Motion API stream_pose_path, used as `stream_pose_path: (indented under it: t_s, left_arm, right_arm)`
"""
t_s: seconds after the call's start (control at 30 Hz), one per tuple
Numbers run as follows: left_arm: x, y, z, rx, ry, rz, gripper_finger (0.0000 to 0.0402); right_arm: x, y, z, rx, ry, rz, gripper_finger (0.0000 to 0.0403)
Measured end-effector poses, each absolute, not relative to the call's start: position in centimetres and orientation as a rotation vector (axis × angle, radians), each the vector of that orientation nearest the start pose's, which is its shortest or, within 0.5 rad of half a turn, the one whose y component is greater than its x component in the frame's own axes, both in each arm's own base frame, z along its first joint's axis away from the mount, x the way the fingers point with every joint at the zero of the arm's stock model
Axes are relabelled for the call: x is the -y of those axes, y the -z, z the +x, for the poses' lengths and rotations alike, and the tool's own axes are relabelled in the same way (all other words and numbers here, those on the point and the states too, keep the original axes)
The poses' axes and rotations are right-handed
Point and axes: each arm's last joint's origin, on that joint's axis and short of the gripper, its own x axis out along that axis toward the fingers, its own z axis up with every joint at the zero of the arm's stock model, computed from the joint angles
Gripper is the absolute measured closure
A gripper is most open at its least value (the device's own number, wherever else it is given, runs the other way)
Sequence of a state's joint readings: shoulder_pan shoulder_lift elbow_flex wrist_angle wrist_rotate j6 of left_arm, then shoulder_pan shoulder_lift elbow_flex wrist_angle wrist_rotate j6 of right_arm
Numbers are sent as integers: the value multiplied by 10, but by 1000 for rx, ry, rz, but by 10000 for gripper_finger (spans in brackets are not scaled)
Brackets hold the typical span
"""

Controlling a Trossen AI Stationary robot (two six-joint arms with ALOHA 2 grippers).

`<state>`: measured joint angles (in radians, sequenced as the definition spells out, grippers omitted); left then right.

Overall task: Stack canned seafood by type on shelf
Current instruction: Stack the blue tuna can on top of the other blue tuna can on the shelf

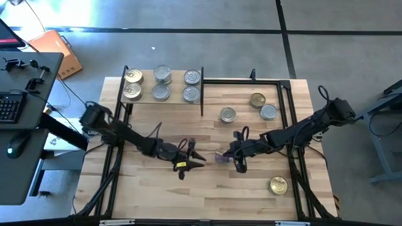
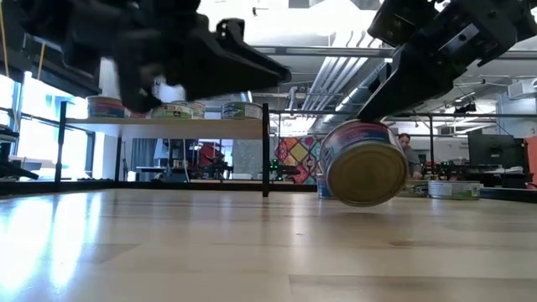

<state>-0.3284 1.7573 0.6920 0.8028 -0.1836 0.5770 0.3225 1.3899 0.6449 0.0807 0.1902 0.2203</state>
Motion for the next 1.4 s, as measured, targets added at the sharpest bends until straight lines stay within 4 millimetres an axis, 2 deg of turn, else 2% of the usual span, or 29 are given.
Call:
stream_pose_path:
  t_s: [0.1, 0.3, 0.47, 0.87, 1.1, 1.2, 1.4]
  left_arm:
    - [101, -144, 329, -173, 187, 637, 236]
    - [96, -127, 354, -219, 160, 666, 155]
    - [92, -115, 371, -258, 95, 723, 123]
    - [94, -93, 388, -300, 58, 738, 121]
    - [96, -97, 396, -281, 43, 668, 125]
    - [96, -98, 396, -274, 37, 639, 146]
    - [94, -97, 397, -278, 58, 568, 218]
  right_arm:
    - [-80, -182, 257, -649, -56, 45, 403]
    - [-80, -183, 257, -641, -57, 45, 403]
    - [-80, -183, 258, -638, -60, 36, 403]
    - [-80, -184, 258, -627, -61, 32, 402]
    - [-80, -185, 258, -626, -62, 32, 402]
    - [-80, -185, 258, -623, -62, 33, 402]
    - [-80, -186, 259, -603, -53, 21, 402]
